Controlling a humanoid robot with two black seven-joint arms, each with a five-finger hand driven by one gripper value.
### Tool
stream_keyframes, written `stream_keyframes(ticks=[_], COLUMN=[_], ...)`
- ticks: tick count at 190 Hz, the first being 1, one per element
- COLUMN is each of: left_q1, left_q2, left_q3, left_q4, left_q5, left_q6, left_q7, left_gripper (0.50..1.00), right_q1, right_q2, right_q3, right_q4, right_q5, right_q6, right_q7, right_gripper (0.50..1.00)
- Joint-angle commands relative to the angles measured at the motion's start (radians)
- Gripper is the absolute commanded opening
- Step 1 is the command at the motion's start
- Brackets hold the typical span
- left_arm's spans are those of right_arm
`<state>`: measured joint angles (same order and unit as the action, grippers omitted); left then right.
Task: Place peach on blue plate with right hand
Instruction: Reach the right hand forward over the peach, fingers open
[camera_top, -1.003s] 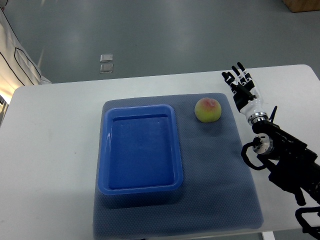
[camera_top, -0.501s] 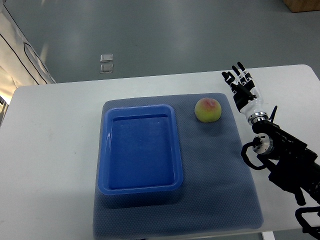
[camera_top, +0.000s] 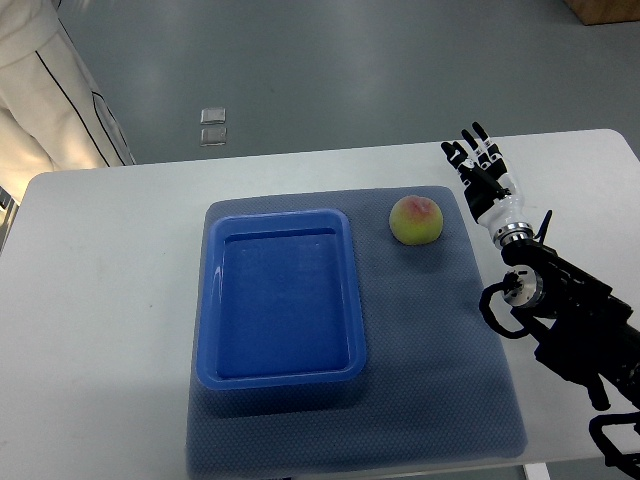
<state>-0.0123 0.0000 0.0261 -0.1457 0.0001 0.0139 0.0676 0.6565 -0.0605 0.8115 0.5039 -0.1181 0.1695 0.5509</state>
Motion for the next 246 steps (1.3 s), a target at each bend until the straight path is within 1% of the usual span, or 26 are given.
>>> stream_keyframes(ticks=[1,36,59,64,81,82,122,132,133,136,143,152,153,181,189,199,200,201,210,220,221,223,229,239,240,246], left_q1=[0.000,0.000,0.000,0.000,0.000,0.000,0.000,0.000,0.000,0.000,0.000,0.000,0.000,0.000,0.000,0.000,0.000,0.000,0.000,0.000,0.000,0.000,0.000,0.000,0.000,0.000], left_q2=[0.000,0.000,0.000,0.000,0.000,0.000,0.000,0.000,0.000,0.000,0.000,0.000,0.000,0.000,0.000,0.000,0.000,0.000,0.000,0.000,0.000,0.000,0.000,0.000,0.000,0.000], left_q3=[0.000,0.000,0.000,0.000,-0.002,-0.002,-0.002,-0.002,-0.002,-0.002,0.000,0.000,-0.002,0.000,0.000,0.000,0.000,0.000,0.000,0.000,0.000,0.000,0.000,0.000,0.000,0.000], left_q4=[0.000,0.000,0.000,-0.002,-0.002,-0.002,-0.003,-0.003,-0.003,-0.002,-0.002,-0.002,-0.003,-0.003,-0.002,-0.002,-0.002,-0.002,-0.002,-0.002,-0.002,-0.002,-0.002,-0.002,-0.002,-0.002], left_q5=[0.000,0.000,0.000,0.000,0.000,0.000,0.001,0.001,0.000,0.000,0.000,0.000,0.000,0.001,0.000,0.000,0.000,0.000,0.000,0.000,0.000,0.000,0.000,0.000,0.000,0.000], left_q6=[0.000,0.000,0.000,0.000,0.000,0.000,0.000,0.000,0.000,0.000,0.000,0.000,0.000,0.000,0.000,0.000,0.000,0.000,0.000,0.000,0.000,0.000,0.000,0.000,0.000,0.000], left_q7=[0.000,0.000,0.000,0.000,0.000,0.000,0.000,0.000,0.000,0.000,0.000,0.000,0.000,0.000,0.000,0.000,0.000,0.000,0.000,0.000,0.000,0.000,0.000,0.000,0.000,0.000], left_gripper=[1.000,1.000,1.000,1.000,1.000,1.000,1.000,1.000,1.000,1.000,1.000,1.000,1.000,1.000,1.000,1.000,1.000,1.000,1.000,1.000,1.000,1.000,1.000,1.000,1.000,1.000], right_q1=[0.002,0.006,0.018,0.032,0.046,0.061,0.127,0.127,0.149,0.160,0.173,0.173,0.198,0.252,0.276,0.276,0.310,0.319,0.345,0.345,0.368,0.371,0.380,0.381,0.406,0.425], right_q2=[0.001,-0.004,-0.007,-0.013,-0.025,-0.041,-0.139,-0.139,-0.157,-0.165,-0.174,-0.174,-0.194,-0.260,-0.285,-0.285,-0.315,-0.323,-0.349,-0.349,-0.378,-0.383,-0.390,-0.391,-0.394,-0.394], right_q3=[0.000,-0.002,-0.002,-0.012,-0.022,-0.025,-0.032,-0.032,-0.063,-0.078,-0.100,-0.100,-0.133,-0.253,-0.299,-0.299,-0.343,-0.351,-0.377,-0.377,-0.408,-0.416,-0.436,-0.436,-0.468,-0.486], right_q4=[0.001,0.001,0.002,0.008,0.015,0.019,0.033,0.033,0.033,0.033,0.035,0.035,0.033,0.053,0.056,0.056,0.061,0.062,0.071,0.071,0.088,0.093,0.105,0.105,0.132,0.153], right_q5=[0.000,-0.002,-0.009,-0.015,-0.018,-0.034,-0.205,-0.206,-0.289,-0.327,-0.379,-0.379,-0.449,-0.618,-0.686,-0.686,-0.768,-0.787,-0.845,-0.845,-0.927,-0.951,-1.014,-1.014,-1.131,-1.222], right_q6=[-0.002,-0.007,-0.022,-0.039,-0.045,-0.050,-0.047,-0.047,-0.036,-0.033,-0.028,-0.028,-0.010,0.082,0.099,0.099,0.116,0.120,0.139,0.139,0.165,0.169,0.179,0.179,0.180,0.182], right_q7=[0.000,0.000,-0.002,-0.005,-0.008,-0.011,-0.014,-0.014,-0.014,-0.014,-0.014,-0.014,-0.014,-0.012,-0.012,-0.012,-0.006,-0.005,-0.002,-0.002,-0.002,-0.002,0.000,0.000,0.000,0.000], right_gripper=[0.930,0.930,0.930,0.928,0.930,0.930,0.928,0.928,0.928,0.928,0.928,0.928,0.928,0.928,0.928,0.928,0.928,0.930,0.928,0.928,0.928,0.928,0.928,0.928,0.928,0.928])
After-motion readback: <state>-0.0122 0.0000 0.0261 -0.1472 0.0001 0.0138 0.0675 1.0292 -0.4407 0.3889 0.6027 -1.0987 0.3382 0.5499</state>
